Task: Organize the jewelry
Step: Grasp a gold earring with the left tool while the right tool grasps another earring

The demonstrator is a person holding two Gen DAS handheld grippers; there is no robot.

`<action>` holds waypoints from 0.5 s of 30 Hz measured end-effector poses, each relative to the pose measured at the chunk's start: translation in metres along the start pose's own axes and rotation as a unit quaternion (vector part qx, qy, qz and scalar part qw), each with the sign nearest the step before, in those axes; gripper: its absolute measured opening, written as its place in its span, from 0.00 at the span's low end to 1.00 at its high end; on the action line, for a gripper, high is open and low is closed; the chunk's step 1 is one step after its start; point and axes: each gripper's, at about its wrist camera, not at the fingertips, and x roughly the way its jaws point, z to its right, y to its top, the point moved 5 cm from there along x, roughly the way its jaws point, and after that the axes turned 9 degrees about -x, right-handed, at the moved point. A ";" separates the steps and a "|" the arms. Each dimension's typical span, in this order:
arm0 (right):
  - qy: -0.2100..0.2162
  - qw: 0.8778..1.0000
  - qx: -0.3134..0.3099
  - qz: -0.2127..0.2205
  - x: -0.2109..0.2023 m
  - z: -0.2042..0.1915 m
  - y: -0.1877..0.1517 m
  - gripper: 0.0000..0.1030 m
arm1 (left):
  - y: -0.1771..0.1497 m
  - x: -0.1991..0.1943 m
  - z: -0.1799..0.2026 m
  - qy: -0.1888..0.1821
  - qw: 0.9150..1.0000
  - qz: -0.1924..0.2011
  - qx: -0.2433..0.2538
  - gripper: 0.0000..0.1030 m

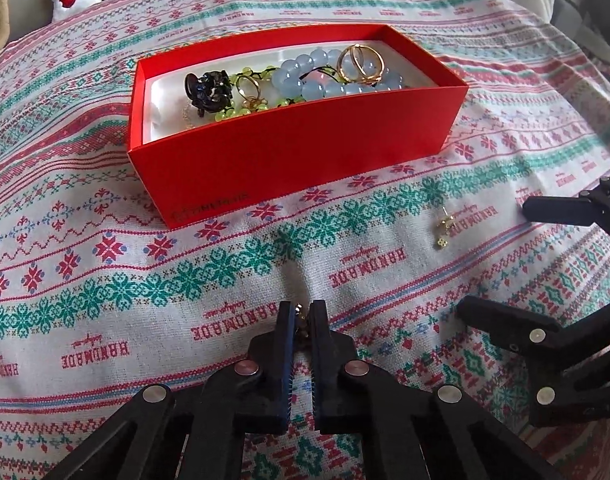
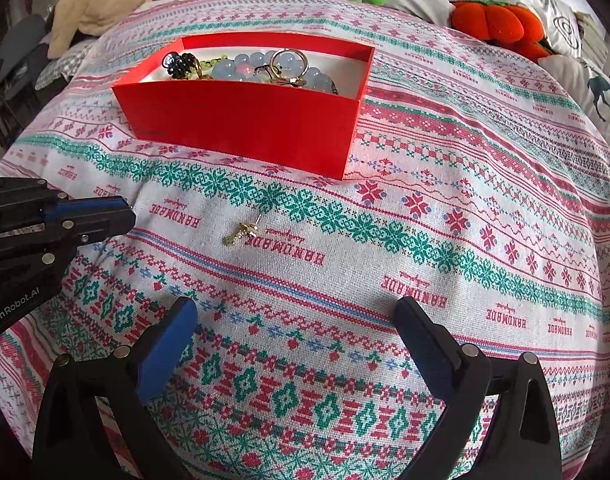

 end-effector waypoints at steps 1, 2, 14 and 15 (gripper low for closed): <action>-0.001 1.000 -0.001 0.001 0.000 -0.001 0.003 0.90 | 0.000 -0.002 -0.002 0.003 1.000 0.001 -0.001 0.02; -0.001 1.000 -0.001 0.003 0.000 -0.003 0.004 0.89 | 0.000 -0.003 -0.005 0.006 1.000 0.002 -0.003 0.02; 0.005 1.000 -0.004 0.010 0.003 -0.015 0.028 0.51 | 0.000 -0.013 -0.029 0.015 0.999 0.004 -0.037 0.02; 0.005 1.000 -0.004 0.009 0.004 -0.015 0.029 0.46 | 0.000 -0.013 -0.030 0.015 0.999 0.004 -0.038 0.02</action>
